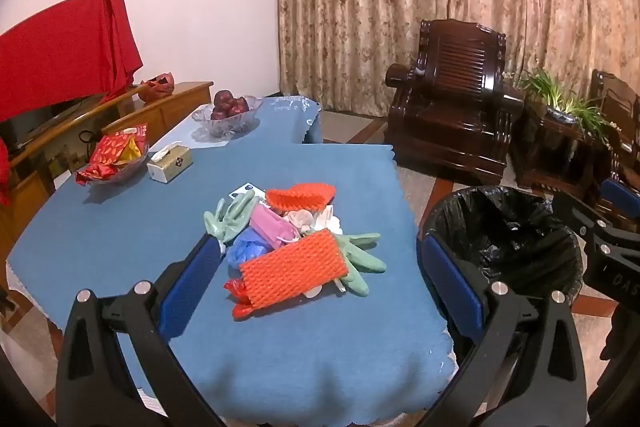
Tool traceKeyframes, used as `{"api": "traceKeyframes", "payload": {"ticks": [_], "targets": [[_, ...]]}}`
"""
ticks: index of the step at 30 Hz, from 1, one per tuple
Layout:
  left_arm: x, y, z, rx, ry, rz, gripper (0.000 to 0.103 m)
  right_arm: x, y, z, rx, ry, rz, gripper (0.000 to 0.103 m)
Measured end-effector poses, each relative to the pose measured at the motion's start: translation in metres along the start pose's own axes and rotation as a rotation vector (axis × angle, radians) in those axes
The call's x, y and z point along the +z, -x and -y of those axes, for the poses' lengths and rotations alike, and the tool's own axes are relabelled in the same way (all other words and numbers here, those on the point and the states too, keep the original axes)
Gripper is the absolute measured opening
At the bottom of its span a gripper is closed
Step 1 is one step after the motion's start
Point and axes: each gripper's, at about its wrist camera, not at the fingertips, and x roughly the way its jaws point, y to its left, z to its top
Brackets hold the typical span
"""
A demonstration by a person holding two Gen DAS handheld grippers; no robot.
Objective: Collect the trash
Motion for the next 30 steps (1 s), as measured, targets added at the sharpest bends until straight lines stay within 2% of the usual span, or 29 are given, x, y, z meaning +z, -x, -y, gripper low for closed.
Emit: {"api": "traceKeyframes", "payload": {"ticks": [30], "targets": [[0.0013, 0.0002, -0.0017, -0.004, 0.011, 0.010, 0.098, 0.0004, -0.0012, -0.0030, 0.000, 0.009, -0.003, 0.097]]}}
